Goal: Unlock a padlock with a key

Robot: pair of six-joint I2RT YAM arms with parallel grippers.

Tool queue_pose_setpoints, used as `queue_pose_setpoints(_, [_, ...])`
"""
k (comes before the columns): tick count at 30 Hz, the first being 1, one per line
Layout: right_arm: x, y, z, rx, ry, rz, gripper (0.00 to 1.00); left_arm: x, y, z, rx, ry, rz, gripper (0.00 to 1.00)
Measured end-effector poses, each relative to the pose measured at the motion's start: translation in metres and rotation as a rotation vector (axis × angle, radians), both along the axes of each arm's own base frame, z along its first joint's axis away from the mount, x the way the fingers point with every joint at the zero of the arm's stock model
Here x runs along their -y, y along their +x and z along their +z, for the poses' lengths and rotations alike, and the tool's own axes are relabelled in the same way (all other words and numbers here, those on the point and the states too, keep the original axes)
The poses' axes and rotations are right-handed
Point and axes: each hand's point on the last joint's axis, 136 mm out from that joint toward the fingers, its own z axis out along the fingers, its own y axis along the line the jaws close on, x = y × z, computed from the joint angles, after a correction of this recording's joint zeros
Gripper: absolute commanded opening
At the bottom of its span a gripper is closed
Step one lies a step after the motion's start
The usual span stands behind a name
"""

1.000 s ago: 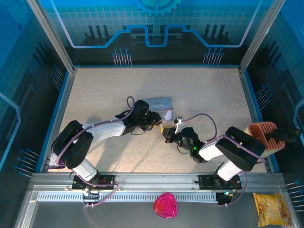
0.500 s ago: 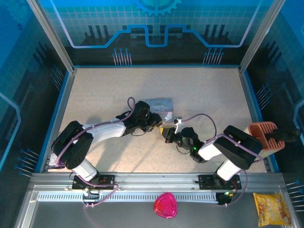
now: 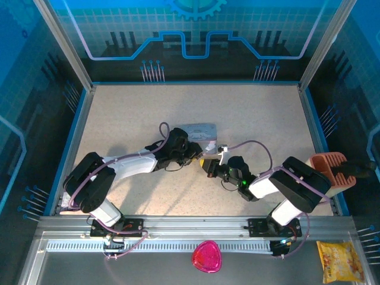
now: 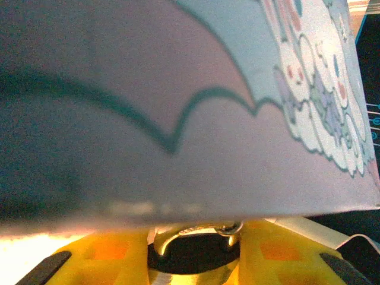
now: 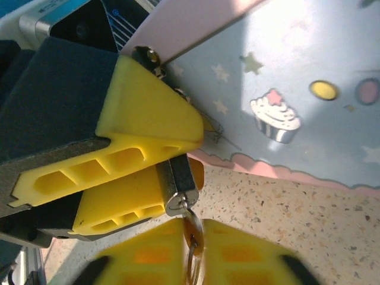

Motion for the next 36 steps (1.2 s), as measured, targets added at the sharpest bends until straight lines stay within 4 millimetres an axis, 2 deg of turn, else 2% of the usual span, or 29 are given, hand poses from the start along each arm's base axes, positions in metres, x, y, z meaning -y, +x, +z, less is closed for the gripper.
queue_pose_setpoints(3, [0.003, 0.002, 0.002, 0.028, -0.024, -0.001, 0.39, -0.002, -0.004, -0.004, -0.012, 0.024, 0.002, 0.06])
queue_pose_setpoints(6, [0.011, 0.005, 0.002, 0.071, -0.062, -0.004, 0.40, -0.008, -0.008, -0.007, -0.026, 0.052, 0.013, 0.06])
queue_pose_setpoints(11, [0.019, -0.003, 0.003, 0.175, -0.161, 0.036, 0.40, -0.017, -0.009, -0.006, -0.030, 0.077, 0.035, 0.06])
queue_pose_setpoints(16, [0.002, -0.022, 0.017, 0.388, -0.314, 0.131, 0.42, -0.025, -0.009, -0.007, -0.040, 0.095, 0.049, 0.06])
queue_pose_setpoints(19, [-0.007, -0.030, 0.018, 0.501, -0.417, 0.170, 0.44, -0.028, -0.011, -0.010, -0.054, 0.106, 0.052, 0.06])
queue_pose_setpoints(28, [-0.011, -0.030, -0.009, 0.710, -0.722, 0.190, 0.50, -0.030, -0.014, -0.013, -0.073, 0.115, 0.052, 0.07])
queue_pose_setpoints(36, [-0.020, -0.023, -0.011, 0.827, -0.822, 0.151, 0.47, -0.030, -0.017, -0.014, -0.092, 0.113, 0.050, 0.07])
